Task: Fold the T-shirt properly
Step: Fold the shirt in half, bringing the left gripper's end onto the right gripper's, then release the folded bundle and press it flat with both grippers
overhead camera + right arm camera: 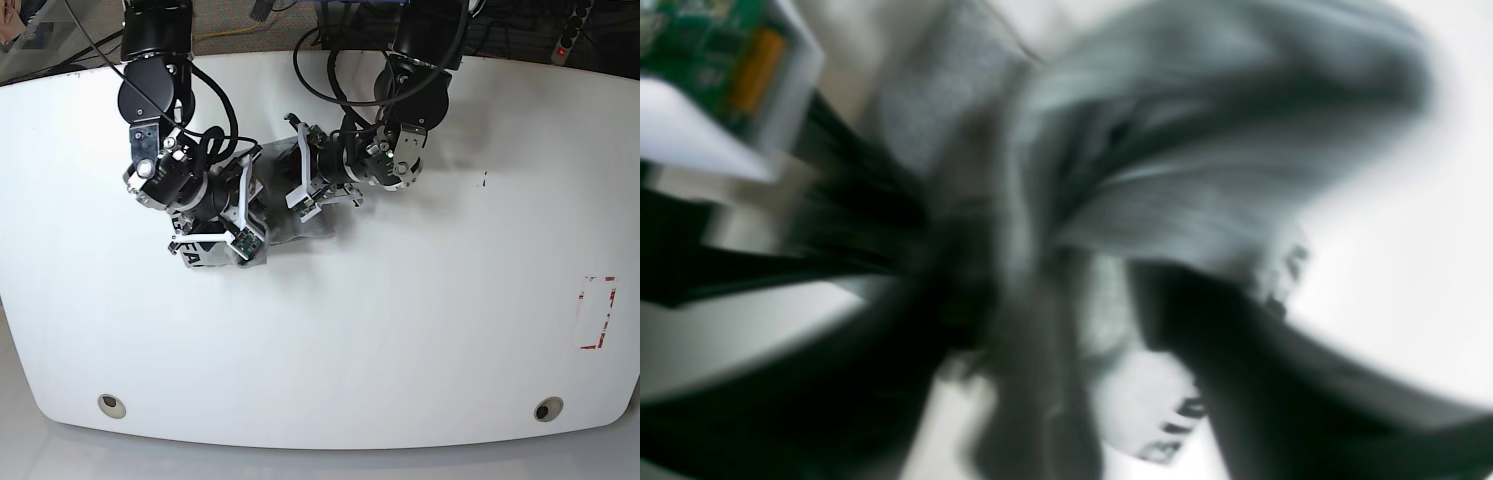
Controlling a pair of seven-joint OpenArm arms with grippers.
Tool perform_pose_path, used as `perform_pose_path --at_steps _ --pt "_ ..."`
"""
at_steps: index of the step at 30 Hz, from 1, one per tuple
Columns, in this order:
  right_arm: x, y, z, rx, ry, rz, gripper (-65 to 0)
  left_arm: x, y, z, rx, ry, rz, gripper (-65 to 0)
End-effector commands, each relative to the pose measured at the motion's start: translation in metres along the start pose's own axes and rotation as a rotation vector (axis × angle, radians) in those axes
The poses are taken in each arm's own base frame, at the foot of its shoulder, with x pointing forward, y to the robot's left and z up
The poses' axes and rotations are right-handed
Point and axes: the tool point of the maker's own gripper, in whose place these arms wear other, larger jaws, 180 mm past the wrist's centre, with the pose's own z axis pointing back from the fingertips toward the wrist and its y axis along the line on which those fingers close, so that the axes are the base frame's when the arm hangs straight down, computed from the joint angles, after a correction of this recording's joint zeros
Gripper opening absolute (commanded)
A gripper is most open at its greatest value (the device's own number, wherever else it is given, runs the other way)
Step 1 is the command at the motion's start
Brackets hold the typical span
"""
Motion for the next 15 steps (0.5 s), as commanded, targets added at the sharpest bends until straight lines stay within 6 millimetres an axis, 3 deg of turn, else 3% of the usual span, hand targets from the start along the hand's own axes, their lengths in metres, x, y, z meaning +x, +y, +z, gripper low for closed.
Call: perform_pose_path --at_steps 1,3,6,9,11,15 --pt "0.016 0.000 0.004 -0.013 -0.047 0.009 -26.2 -0.001 0.018 0.010 0.069 0.036 -0.015 -52.2" --pt "0.017 0.008 0.001 0.005 -0.049 0.020 -18.4 0.010 0.026 0.019 0.098 -0.001 -0.023 -51.5" --pt "0.024 0.020 0.001 0.030 -0.058 0.054 -12.0 0.028 0.038 0.038 0.151 -0.059 -0.034 -43.1" --pt "0.027 0.022 0.009 0.018 -0.082 0.057 -11.1 0.045 0.053 0.063 0.223 -0.129 -0.037 -30.6" --pt "0.030 0.025 0.014 0.029 -0.111 0.042 -11.1 0.043 0.063 0.078 0.267 -0.141 -0.041 -25.4" --pt "0.035 0.019 0.026 0.079 -0.209 -0.072 -11.1 0.036 0.078 0.107 0.349 -0.159 -0.049 -24.3"
